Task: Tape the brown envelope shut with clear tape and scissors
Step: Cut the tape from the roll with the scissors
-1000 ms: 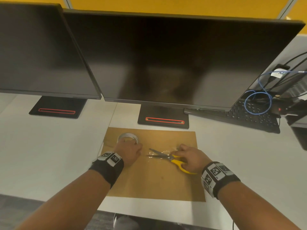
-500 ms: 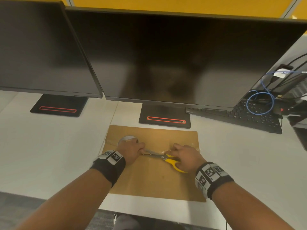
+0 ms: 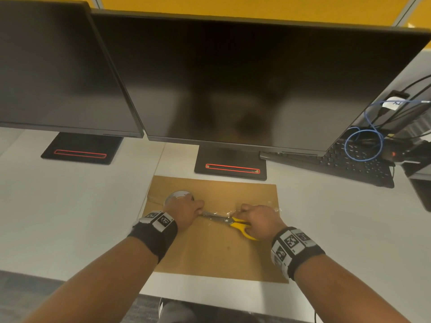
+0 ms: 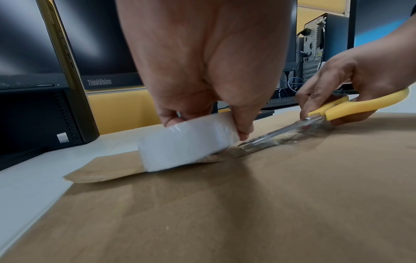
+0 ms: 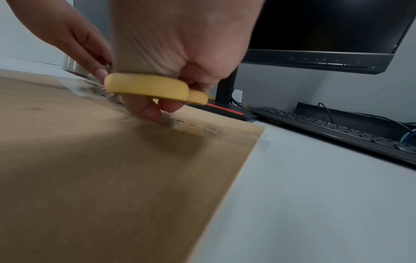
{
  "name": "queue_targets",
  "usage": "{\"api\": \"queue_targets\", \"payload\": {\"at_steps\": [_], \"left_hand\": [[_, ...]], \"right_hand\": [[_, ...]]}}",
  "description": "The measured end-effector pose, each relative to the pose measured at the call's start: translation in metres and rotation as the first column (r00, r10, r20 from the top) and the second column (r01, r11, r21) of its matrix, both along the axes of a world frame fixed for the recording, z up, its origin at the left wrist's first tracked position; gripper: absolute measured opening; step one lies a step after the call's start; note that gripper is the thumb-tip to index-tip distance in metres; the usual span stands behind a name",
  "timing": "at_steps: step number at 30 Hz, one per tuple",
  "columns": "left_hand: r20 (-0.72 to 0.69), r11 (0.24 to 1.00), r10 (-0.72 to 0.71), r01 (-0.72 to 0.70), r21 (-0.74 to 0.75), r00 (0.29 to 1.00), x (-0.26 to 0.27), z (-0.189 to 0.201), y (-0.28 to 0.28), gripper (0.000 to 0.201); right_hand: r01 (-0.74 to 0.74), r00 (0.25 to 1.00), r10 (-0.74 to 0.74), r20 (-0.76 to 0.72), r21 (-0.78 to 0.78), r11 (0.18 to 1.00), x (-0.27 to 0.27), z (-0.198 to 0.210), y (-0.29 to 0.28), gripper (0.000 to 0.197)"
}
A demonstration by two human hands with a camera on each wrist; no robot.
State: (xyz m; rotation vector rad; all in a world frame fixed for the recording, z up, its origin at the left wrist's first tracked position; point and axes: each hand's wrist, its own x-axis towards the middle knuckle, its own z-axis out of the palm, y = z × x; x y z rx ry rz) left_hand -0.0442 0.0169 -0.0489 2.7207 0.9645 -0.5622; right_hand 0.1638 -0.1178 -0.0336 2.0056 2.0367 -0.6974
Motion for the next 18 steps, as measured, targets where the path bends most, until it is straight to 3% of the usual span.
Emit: {"api": "queue_targets", "payload": {"at_steps": [12, 16, 18], "left_hand": [[0.068, 1.0, 0.022, -0.023, 0.001, 0.997, -0.001, -0.001, 0.004, 0.024], [0.07, 0.998, 0.058, -0.06, 0.026, 0.996, -0.001, -0.005, -0.001, 0.019], [0.107, 0.993, 0.116, -0.115, -0.019, 0.987, -0.001, -0.006, -0.005, 0.021]], "right_hand": [[0.03, 0.998, -0.03, -0.05, 0.001, 1.0, 0.005, -0.009, -0.004, 0.054], [0.085, 0.995, -0.079, -0.067, 0.09, 0.992, 0.01, -0.012, -0.01, 0.055], [0.188, 0.979, -0.171, -0.115, 0.159, 0.969, 0.015, -0.012, -0.015, 0.053]]}}
